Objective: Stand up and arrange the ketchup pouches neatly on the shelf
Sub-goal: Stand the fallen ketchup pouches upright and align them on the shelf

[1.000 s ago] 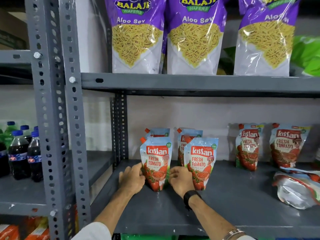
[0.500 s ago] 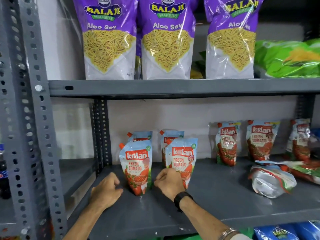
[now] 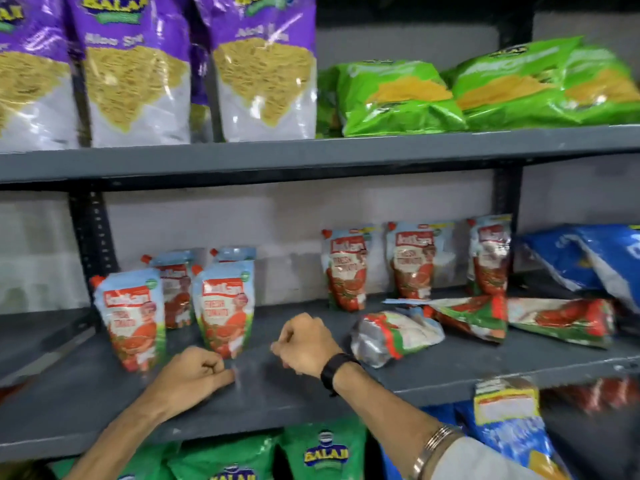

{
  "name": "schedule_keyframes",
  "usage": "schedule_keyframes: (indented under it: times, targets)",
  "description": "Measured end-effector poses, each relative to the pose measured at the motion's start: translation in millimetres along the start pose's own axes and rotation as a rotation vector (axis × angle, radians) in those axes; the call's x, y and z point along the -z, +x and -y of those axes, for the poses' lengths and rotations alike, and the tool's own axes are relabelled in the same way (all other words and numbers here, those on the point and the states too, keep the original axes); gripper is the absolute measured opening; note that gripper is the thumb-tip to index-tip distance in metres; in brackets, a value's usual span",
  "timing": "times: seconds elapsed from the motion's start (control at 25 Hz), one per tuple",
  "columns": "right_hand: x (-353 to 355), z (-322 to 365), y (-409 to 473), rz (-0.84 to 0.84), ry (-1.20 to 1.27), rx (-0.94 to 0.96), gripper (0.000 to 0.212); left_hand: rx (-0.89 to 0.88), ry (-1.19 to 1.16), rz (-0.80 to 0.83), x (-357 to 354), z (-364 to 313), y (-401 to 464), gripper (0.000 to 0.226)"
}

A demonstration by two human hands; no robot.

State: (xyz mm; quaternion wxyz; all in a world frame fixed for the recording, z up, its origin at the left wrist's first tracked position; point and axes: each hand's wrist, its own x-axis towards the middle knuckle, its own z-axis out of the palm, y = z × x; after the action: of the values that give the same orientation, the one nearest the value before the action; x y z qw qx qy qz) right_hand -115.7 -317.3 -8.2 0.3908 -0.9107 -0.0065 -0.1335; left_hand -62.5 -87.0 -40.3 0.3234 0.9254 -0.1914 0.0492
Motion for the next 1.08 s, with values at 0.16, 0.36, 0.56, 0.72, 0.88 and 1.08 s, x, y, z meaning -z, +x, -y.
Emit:
schedule_keyframes:
  times: [0.16, 0.36, 0.56, 0.72, 0.88, 1.08]
  targets:
    - [93.0, -50.9, -12.5, -0.084, 0.023, -0.013, 0.023, -0.093, 0.029, -0.071, -52.8, -100.7, 13.2, 0.038]
    - [164.5, -111.9, -16.2, -0.187, -0.003, -0.078, 0.022, -0.211, 0.111, -0.201, -82.3, -207.8, 28.1, 0.015]
    - [195.6, -152.8, -21.9, -0.165, -0.15, -0.183, 0.026, -0.489, 0.415, -0.044, -125.3, -276.6, 43.0, 0.029]
    - [200.8, -168.6, -28.9, -0.021, -0.195, -0.274, 0.023, -0.577, 0.851, 0.02, -160.6, -296.1, 50.7, 0.057]
    - [204.0, -175.3, -31.9, 0.106, -0.213, -0.364, 0.027, -0.695, 0.999, 0.014, -182.6, -304.8, 54.5, 0.023]
    - [203.2, -172.8, -32.6, 0.19, -0.165, -0.385, 0.008, -0.752, 1.026, -0.011, -158.7, -293.1, 67.6, 0.016]
